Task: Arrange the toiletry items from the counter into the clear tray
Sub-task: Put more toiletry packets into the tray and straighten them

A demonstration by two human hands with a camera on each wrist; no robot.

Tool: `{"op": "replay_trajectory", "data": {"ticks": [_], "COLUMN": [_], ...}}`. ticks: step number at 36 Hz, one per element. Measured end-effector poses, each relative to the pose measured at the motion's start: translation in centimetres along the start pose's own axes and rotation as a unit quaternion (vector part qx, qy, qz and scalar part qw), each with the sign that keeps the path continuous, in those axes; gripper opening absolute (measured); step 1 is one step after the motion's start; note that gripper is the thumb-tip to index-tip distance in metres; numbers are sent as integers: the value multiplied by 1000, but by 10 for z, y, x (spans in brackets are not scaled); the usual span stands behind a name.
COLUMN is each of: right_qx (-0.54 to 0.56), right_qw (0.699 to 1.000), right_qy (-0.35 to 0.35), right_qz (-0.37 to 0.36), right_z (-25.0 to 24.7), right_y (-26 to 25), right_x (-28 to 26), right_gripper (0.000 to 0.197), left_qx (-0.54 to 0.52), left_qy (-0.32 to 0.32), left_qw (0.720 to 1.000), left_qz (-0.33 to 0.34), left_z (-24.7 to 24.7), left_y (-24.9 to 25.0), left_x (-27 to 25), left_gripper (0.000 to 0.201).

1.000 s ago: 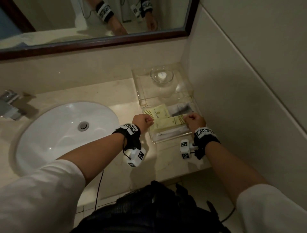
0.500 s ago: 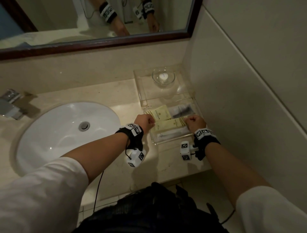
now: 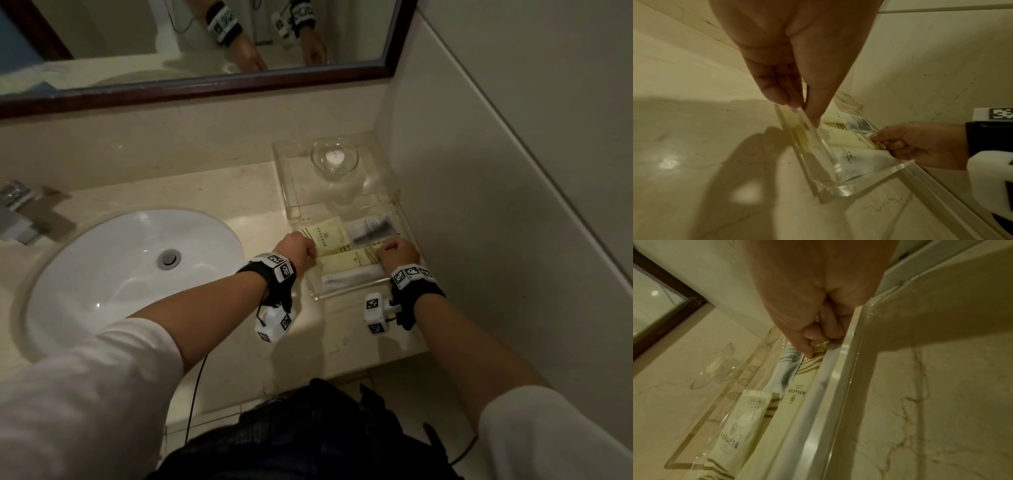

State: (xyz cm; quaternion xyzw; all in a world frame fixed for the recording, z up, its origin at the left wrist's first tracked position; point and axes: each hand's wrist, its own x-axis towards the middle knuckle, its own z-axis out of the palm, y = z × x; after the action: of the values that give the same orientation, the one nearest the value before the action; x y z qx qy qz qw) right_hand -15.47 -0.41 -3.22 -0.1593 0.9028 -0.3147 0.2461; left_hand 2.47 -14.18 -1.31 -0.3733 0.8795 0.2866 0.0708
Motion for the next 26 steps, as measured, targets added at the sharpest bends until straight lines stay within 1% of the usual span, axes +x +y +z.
{"op": "replay_trajectory", "data": {"ticks": [4, 7, 9, 11, 12, 14, 15, 17, 20, 22, 24, 26], "right_qx": [9, 19, 34, 32, 30, 30, 26, 18, 30, 32, 3, -29], "right_qw": [1000, 1000, 999, 999, 999, 999, 999, 1000, 999, 999, 1000, 996], "right_qy": [8, 18, 29, 34, 33, 28, 26, 16, 5, 1, -2, -14], "right_qz": [2, -10, -9, -7, -6, -2, -2, -1, 15, 21, -14, -86], "right_z": [3, 6, 8, 8, 9, 8, 8, 7, 5, 1, -3, -7], "right_y": [-1, -2, -1, 0, 0, -1, -1, -1, -3, -4, -3, -2], "right_x": [0, 1, 3, 3, 3, 2, 2, 4, 6, 4, 1, -3], "right_gripper": [13, 6, 21, 27, 25, 16, 11, 8, 13, 16, 14, 14], "left_qx": [6, 7, 8, 11, 13, 18, 22, 38, 56, 56, 52, 51], "left_qy": [3, 7, 11, 17, 19, 26, 32, 46, 59, 52, 34, 11], "left_qw": [1000, 1000, 1000, 999, 999, 999, 998, 996, 990, 989, 987, 985], "left_qz": [8, 20, 27, 31, 33, 42, 50, 74, 112, 130, 149, 163], "left_z": [0, 1, 2, 4, 5, 6, 6, 7, 6, 6, 6, 6], "left_y": [-1, -2, -4, -5, -5, -5, -5, -5, -3, -1, 2, 5], "left_x": [1, 1, 1, 1, 1, 0, -1, -2, -3, -4, -4, -3], "left_gripper": [16, 18, 18, 16, 15, 13, 11, 9, 12, 14, 17, 20]}}
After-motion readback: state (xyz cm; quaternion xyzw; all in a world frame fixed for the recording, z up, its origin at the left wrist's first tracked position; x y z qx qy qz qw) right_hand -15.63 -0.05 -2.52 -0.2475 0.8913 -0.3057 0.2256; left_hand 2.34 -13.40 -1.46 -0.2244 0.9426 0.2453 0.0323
